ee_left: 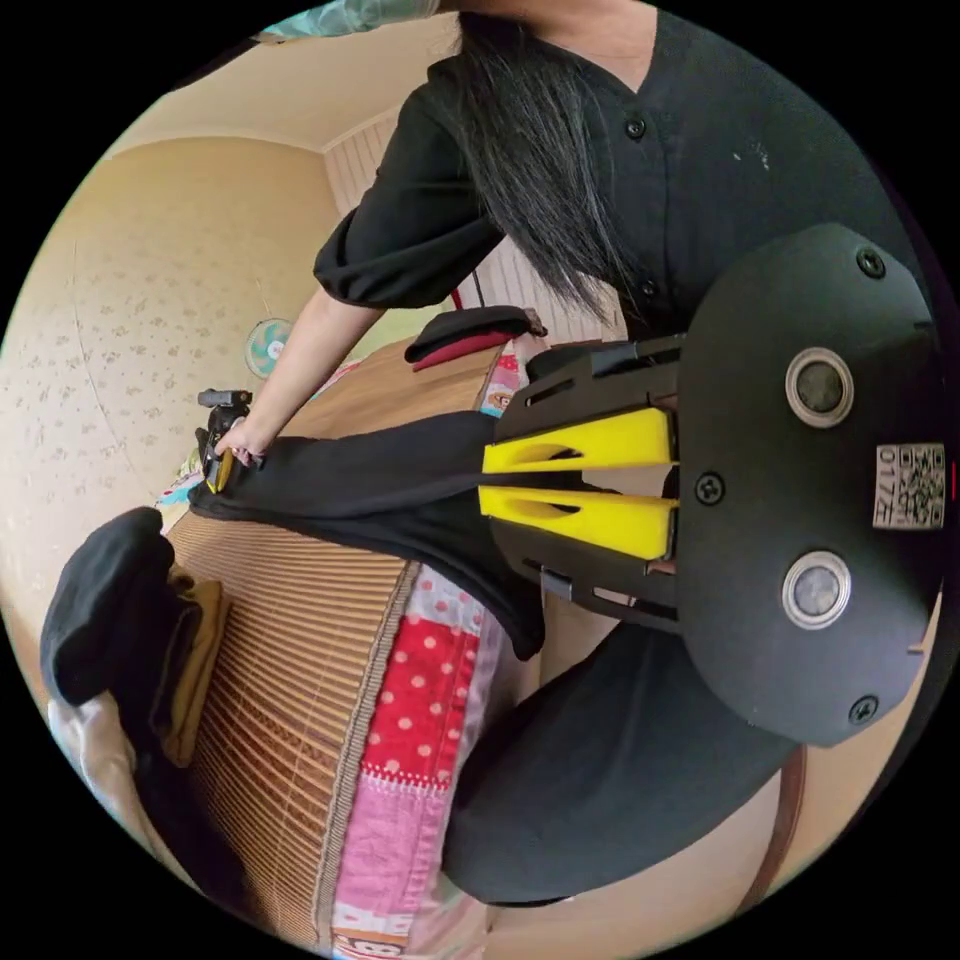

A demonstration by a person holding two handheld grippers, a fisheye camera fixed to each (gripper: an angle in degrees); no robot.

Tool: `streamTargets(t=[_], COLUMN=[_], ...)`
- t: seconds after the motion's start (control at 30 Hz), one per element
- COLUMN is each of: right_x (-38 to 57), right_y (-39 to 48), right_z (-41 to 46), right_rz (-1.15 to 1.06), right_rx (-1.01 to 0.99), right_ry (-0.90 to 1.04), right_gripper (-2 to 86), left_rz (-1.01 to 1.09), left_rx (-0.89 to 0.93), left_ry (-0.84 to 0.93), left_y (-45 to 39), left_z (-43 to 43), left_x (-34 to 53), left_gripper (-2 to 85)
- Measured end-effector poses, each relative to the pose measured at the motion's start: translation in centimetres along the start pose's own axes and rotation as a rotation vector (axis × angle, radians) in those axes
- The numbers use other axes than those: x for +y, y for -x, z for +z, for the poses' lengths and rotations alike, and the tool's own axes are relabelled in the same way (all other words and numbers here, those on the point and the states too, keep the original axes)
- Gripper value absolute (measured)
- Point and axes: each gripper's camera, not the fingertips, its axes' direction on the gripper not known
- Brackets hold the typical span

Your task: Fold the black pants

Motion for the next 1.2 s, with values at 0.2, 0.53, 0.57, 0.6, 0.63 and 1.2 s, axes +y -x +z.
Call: streamTargets(t=[0.2,0.53,0.57,0.6,0.63,1.2], right_x=[10.9,35.9,37.1,37.6,38.3,22.5], right_y=[3.2,-1.2,-0.4,0.1,0.8,8.3], right_z=[-4.9,-15.1,-15.3,-15.1,-15.0,-16.6], right_rz=[-0.218,-0.045,-0.074,-0.094,-0.108,-0.268], right_rx=[-0.056,-0.152,-0.206,-0.234,-0.25,0.078], right_ry=[0.003,0.012,0.051,0.091,0.161,0.232], right_gripper=[8.7,10.1,7.6,6.9,5.4,8.6], left_rz=[0.002,0.221,0.229,0.23,0.229,0.349], left_rx=[-0.09,-0.138,-0.194,-0.227,-0.246,-0.184], left_ry=[-0.134,0.134,0.109,0.104,0.107,0.004], left_y=[1.5,-1.4,-2.3,-2.7,-3.6,-10.7], left_z=[-2.7,7.8,8.2,8.5,8.9,13.5], left_x=[1.3,-7.2,-6.4,-5.9,-4.9,1.1], left_gripper=[5.0,10.5,7.8,6.4,5.5,7.2])
